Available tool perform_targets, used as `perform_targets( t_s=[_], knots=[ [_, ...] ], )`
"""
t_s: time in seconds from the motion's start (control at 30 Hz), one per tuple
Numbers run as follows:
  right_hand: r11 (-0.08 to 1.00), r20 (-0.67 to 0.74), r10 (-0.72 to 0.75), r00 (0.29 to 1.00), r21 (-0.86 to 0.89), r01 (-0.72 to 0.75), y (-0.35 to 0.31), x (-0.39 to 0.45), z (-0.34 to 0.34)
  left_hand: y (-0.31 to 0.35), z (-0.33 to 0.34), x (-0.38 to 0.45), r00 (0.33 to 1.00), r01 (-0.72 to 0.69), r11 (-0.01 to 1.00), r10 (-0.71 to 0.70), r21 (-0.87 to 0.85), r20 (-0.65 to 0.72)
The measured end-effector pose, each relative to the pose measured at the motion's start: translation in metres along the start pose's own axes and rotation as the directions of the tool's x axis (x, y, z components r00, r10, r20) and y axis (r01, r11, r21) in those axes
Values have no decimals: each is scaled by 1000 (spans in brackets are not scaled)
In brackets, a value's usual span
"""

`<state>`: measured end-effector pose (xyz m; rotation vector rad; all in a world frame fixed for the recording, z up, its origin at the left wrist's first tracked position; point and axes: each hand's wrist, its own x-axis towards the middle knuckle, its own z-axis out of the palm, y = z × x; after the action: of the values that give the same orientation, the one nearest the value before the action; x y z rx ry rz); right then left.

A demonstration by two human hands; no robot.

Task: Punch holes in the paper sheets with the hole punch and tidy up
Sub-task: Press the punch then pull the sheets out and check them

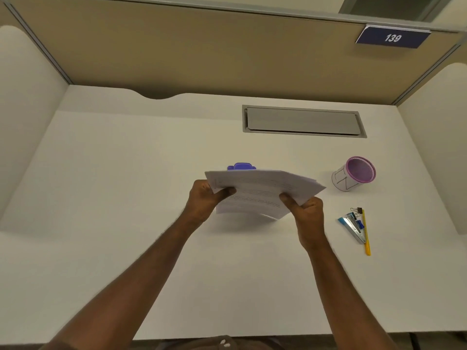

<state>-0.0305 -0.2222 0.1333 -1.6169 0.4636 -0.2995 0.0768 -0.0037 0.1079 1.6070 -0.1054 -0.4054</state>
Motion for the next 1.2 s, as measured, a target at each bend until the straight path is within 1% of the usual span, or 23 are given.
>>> perform_targets(
  t_s=[0.1, 0.27, 0.43, 0.6, 0.73, 0.83, 0.93, 1.07, 1.2],
  knots=[
    [1000, -21, -23, 999, 4, 23, -3, -2, -5, 3, -1, 0, 998, -66, 998, 66, -2, -5],
    [999, -11, 39, 999, 7, -39, 11, -6, 4, 1, 3, -6, 997, -73, 997, 73, 3, -5],
    [999, -44, -21, 999, 32, 23, 10, -12, 3, 6, 1, -13, 990, -144, 990, 144, -12, -3],
    [999, -23, 24, 999, 25, -23, 18, -14, 12, 1, 2, -15, 993, -109, 994, 108, 21, 51],
    [998, -73, 13, 997, 56, -9, 19, -13, 10, 2, 0, -14, 993, -120, 992, 119, 48, 23],
    [997, -77, 51, 996, 64, -46, 28, -12, 12, -1, 1, -13, 996, -86, 994, 84, 74, 35],
    [997, -79, 74, 994, 33, -72, 34, -13, 16, -2, 4, -13, 995, -80, 993, 74, 86, 66],
    [998, -112, 57, 992, 1, -57, 36, -9, 13, -1, 3, -12, 993, -93, 992, 86, 82, 86],
    [997, -104, 77, 992, -12, -79, 38, -10, 20, -3, 4, -10, 988, -79, 991, 63, 109, 144]
  ],
)
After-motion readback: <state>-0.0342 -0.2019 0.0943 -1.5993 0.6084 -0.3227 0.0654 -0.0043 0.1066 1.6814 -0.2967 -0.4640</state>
